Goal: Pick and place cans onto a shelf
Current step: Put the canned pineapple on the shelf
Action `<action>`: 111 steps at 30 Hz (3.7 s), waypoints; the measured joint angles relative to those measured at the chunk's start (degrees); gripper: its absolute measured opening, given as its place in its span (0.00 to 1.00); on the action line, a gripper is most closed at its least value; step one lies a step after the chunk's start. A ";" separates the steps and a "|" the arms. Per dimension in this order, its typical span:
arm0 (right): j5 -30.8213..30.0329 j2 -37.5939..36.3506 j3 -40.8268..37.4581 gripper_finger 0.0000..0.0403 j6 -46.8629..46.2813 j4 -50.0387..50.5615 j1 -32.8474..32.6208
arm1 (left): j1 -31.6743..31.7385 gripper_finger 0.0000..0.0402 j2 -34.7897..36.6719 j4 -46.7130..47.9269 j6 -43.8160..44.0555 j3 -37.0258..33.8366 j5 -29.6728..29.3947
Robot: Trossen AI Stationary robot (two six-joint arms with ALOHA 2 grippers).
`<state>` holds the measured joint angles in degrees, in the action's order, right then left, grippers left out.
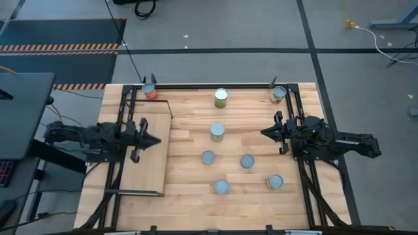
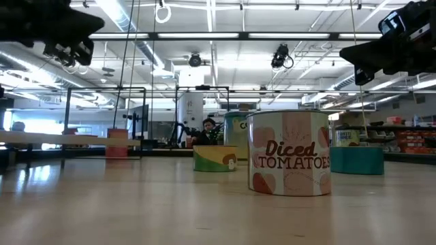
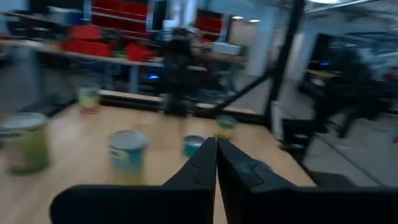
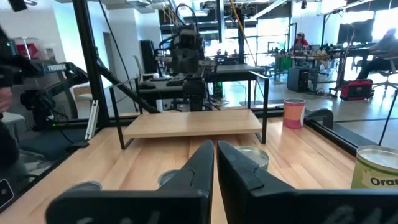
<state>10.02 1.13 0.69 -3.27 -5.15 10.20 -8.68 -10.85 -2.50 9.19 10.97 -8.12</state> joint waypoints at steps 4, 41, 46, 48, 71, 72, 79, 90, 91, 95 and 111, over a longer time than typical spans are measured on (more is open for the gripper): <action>0.11 0.00 0.00 0.07 0.00 -0.32 0.01 | 2.25 0.01 -8.81 0.25 1.00 7.69 -8.12; 0.11 0.00 0.00 0.07 2.45 -0.66 0.01 | 71.14 0.79 -79.54 54.62 17.57 65.13 0.81; 0.13 -0.02 0.00 0.07 4.33 -0.83 0.00 | 72.28 0.88 -81.33 52.82 18.53 62.51 1.58; 0.13 -0.01 0.00 0.07 4.37 -0.84 0.00 | 72.19 0.89 -81.86 50.55 19.73 61.12 1.33; -1.39 -0.02 0.00 0.07 4.50 -0.98 -0.01 | 71.13 0.89 -83.78 41.13 30.09 51.50 -7.30; -1.39 -0.02 0.00 0.07 4.50 -0.98 0.01 | 70.93 0.89 -83.78 40.04 30.64 50.56 -7.32; -1.38 -0.02 0.00 0.07 4.48 -0.98 0.00 | 69.49 0.89 -83.78 32.57 31.83 45.56 -8.58; -1.38 -0.02 0.00 0.07 4.48 -1.07 0.01 | 66.20 0.72 -84.01 25.06 23.13 44.62 -12.34; -1.38 -0.02 0.00 0.07 4.48 -1.16 0.01 | 65.87 0.70 -83.82 25.11 22.37 44.62 -12.18; -1.36 -0.02 0.00 0.07 4.48 -1.23 -0.01 | 64.67 0.69 -81.47 26.56 20.51 45.39 -10.58; -1.38 -0.02 0.00 0.07 4.46 -1.24 -0.01 | 45.08 0.69 -65.26 62.54 21.39 72.66 -10.86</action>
<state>8.65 1.10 0.69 1.19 -6.39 10.20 36.40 -76.11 60.04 30.58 83.63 -18.98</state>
